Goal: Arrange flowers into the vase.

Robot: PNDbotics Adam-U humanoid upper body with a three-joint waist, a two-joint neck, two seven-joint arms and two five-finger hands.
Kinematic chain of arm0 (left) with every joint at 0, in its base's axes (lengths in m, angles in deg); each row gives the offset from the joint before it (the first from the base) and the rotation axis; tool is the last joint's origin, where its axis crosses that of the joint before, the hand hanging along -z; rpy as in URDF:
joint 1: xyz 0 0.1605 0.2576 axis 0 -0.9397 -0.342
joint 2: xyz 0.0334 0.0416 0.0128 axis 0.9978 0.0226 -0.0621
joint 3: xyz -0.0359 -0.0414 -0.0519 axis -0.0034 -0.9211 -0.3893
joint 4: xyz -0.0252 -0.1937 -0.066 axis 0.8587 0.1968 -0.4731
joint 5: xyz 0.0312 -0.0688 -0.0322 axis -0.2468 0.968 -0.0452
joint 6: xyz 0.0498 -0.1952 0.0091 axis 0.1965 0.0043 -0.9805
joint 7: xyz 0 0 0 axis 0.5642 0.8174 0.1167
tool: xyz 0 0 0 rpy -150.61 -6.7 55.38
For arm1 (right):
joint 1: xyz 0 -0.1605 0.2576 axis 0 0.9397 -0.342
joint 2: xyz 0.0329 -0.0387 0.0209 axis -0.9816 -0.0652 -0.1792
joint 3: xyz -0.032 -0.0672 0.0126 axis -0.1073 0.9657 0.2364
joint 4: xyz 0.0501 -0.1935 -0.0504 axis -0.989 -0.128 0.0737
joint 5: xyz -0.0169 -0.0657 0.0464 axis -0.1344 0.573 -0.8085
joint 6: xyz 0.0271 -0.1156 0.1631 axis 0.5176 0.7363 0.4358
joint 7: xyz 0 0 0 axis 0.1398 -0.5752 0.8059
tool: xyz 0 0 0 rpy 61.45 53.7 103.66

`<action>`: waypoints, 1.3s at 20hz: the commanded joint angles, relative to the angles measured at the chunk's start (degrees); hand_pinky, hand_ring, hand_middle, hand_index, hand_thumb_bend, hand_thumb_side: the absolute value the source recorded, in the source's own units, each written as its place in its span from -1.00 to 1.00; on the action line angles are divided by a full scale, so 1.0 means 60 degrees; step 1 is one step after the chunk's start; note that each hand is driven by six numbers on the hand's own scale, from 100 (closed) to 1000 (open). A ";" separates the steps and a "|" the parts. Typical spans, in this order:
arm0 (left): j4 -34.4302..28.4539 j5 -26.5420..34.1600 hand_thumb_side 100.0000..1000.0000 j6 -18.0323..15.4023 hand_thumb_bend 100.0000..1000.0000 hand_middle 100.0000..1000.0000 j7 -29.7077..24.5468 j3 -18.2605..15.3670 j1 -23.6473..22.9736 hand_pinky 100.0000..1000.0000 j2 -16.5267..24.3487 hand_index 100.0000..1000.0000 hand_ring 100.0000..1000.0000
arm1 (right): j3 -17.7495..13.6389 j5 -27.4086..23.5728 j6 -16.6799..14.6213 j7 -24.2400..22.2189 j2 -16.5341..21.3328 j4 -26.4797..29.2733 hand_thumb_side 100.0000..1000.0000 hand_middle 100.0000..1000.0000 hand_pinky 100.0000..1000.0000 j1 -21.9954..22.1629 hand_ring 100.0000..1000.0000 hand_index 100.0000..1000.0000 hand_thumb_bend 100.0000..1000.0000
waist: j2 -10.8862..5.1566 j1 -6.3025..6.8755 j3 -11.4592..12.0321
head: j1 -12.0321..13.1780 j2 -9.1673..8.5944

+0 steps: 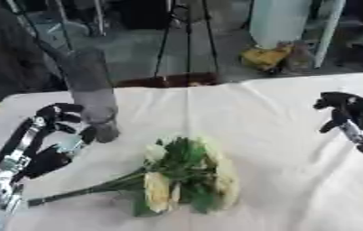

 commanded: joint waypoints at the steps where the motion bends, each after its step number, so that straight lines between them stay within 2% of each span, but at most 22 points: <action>1: -0.0214 -0.0570 0.04 0.0165 -0.04 0.43 -0.0382 0.0129 0.0272 0.28 0.0508 0.55 0.41 | -0.0074 -0.0091 -0.0006 -0.0037 0.0188 0.0161 0.24 0.41 0.05 -0.0074 0.81 0.76 -1.00 | -0.0169 0.0012 -0.0026 | -0.0014 0.0005; 6: -0.0122 -0.1504 0.06 0.0203 -0.03 0.43 -0.0761 0.0435 0.0410 0.30 0.0722 0.55 0.41 | -0.0054 -0.0094 -0.0010 -0.0064 0.0187 0.0153 0.24 0.41 0.05 -0.0091 0.80 0.76 -1.00 | -0.0166 0.0006 -0.0065 | -0.0029 0.0005; 11: -0.0089 -0.2463 0.06 0.0101 -0.03 0.43 -0.0833 0.0506 0.0415 0.30 0.0603 0.55 0.41 | -0.0051 -0.0097 -0.0013 -0.0070 0.0184 0.0148 0.24 0.41 0.05 -0.0096 0.80 0.76 -1.00 | -0.0166 0.0002 -0.0070 | -0.0030 0.0003; 12: -0.0082 -0.2657 0.15 0.0079 0.01 0.44 -0.0831 0.0515 0.0410 0.33 0.0571 0.56 0.41 | -0.0050 -0.0097 -0.0013 -0.0071 0.0183 0.0148 0.24 0.41 0.05 -0.0097 0.80 0.76 -1.00 | -0.0165 0.0002 -0.0072 | -0.0028 0.0002; 13: 0.0031 -0.2854 0.15 0.0062 0.02 0.43 -0.0895 0.0630 0.0410 0.33 0.0628 0.56 0.41 | -0.0034 -0.0099 -0.0013 -0.0086 0.0174 0.0151 0.24 0.41 0.05 -0.0114 0.80 0.76 -1.00 | -0.0158 0.0013 -0.0114 | -0.0003 -0.0010; 17: 0.0646 -0.3594 0.14 -0.0015 0.08 0.39 -0.1525 0.1236 0.0709 0.34 0.0521 0.55 0.39 | -0.0038 -0.0104 -0.0004 -0.0107 0.0154 0.0135 0.24 0.41 0.05 -0.0095 0.80 0.76 -1.00 | -0.0167 0.0007 -0.0136 | -0.0021 0.0010; 21: 0.0795 -0.4313 0.11 -0.0187 0.16 0.37 -0.2219 0.1356 0.0816 0.35 0.0313 0.54 0.38 | -0.0043 -0.0111 -0.0010 -0.0108 0.0146 0.0131 0.23 0.41 0.05 -0.0093 0.80 0.76 -1.00 | -0.0168 0.0005 -0.0151 | -0.0015 0.0013; 26: 0.0994 -0.4879 0.04 -0.0382 0.17 0.36 -0.2592 0.1477 0.0831 0.35 0.0203 0.53 0.38 | -0.0041 -0.0113 -0.0006 -0.0126 0.0133 0.0124 0.23 0.41 0.05 -0.0086 0.80 0.76 -1.00 | -0.0165 0.0018 -0.0164 | -0.0006 0.0024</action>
